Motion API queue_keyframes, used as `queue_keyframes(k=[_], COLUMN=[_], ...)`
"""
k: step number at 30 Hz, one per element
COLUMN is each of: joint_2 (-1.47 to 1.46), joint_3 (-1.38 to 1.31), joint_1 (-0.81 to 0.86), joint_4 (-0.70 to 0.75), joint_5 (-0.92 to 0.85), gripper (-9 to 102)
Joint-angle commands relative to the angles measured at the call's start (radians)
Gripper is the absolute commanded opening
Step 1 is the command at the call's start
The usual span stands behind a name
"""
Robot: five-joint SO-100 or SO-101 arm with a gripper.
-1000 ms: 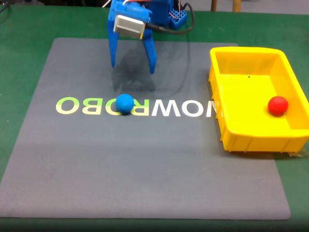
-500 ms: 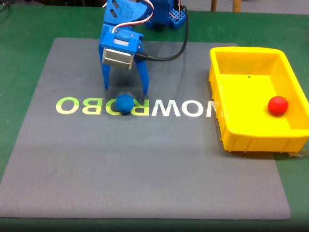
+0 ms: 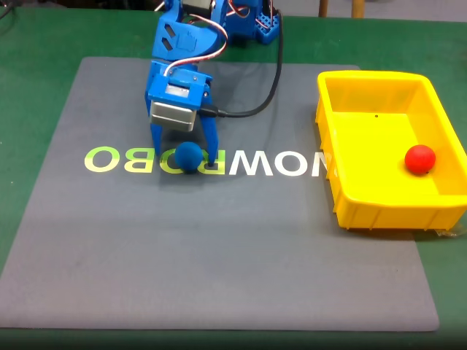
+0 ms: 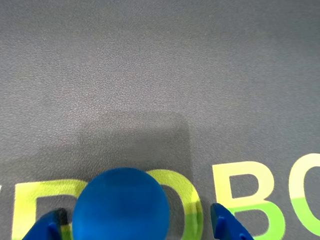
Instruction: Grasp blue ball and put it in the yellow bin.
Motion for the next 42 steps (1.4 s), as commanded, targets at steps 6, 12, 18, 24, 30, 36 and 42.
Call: queue_keyframes(k=[6,12,18,24,30,36,42], joint_2=[-0.017,-0.012,0.000,0.138,0.364,0.459,0.446], joint_3=[-0.081,-0.077,-0.069,-0.074,-0.078,-0.077,-0.077], joint_1=[-0.026,-0.048,-0.064,-0.083,-0.158,-0.359,-0.575], joint_4=[-0.032,-0.025,-0.025,-0.037,-0.049,-0.049,-0.043], joint_5=[0.017,0.028,0.049,0.081,0.132,0.187,0.213], gripper=[24,0,0,0,0,0,0])
